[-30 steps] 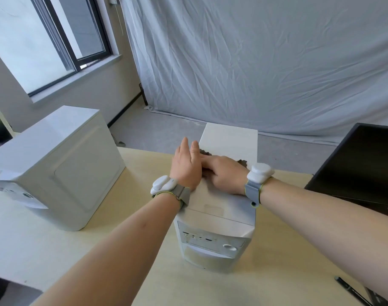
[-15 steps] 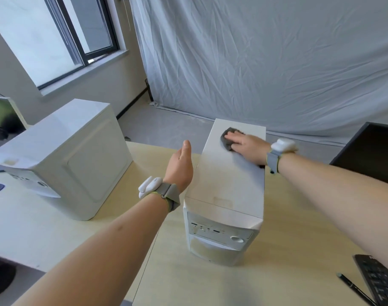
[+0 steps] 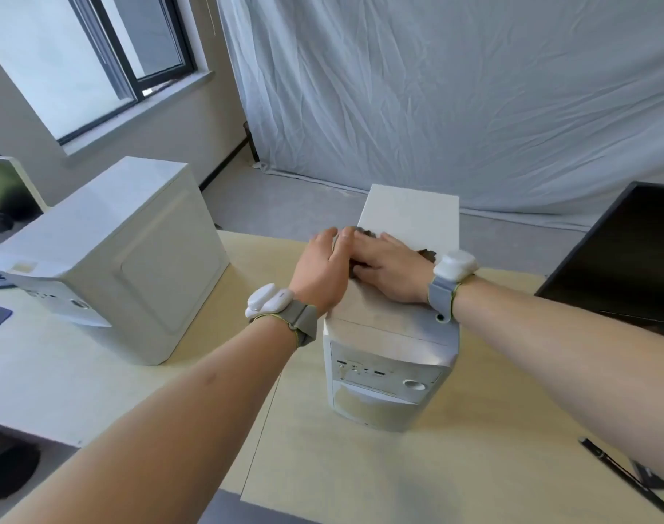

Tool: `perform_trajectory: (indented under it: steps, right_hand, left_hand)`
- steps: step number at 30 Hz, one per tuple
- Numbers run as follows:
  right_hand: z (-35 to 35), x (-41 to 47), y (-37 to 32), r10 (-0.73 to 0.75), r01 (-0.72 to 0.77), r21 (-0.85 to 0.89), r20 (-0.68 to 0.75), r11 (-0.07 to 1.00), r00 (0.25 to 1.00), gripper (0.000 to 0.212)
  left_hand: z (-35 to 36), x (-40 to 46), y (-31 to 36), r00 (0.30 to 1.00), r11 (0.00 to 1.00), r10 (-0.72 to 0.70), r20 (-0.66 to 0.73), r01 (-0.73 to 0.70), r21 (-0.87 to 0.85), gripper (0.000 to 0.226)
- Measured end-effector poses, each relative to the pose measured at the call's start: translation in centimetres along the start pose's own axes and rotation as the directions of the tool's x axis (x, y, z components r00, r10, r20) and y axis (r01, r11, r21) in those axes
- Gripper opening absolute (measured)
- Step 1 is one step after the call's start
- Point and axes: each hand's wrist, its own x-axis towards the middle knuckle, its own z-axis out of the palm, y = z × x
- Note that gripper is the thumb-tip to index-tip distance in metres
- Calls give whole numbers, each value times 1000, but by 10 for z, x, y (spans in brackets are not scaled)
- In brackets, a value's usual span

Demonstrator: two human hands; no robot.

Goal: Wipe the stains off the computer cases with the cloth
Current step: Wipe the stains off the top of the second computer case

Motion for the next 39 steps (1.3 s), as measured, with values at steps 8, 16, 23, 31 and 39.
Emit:
perform_trajectory:
  steps: [8, 16, 23, 31, 39]
  right_hand:
    - [17, -68, -17, -39, 19, 190, 98, 982, 994, 53]
    - [-4, -45, 27, 111, -114, 108, 29, 988, 993, 51]
    - [-24, 10, 89, 256, -257, -40, -28, 966, 966, 58]
    - [-44, 41, 138, 379, -388, -93, -97, 917, 920, 52]
    - [-31, 32, 154, 553, -586, -34, -289, 809, 781, 34]
  left_hand:
    - [25, 23, 38, 982, 991, 88, 169, -103, 86, 86]
    - [38, 29, 23, 952, 981, 187, 244, -196, 14, 63]
    - [40, 30, 11, 947, 966, 232, 224, -250, 57, 54]
    - [49, 31, 6, 930, 902, 255, 264, -327, 283, 51]
    - [50, 32, 8, 927, 877, 271, 261, -349, 329, 40]
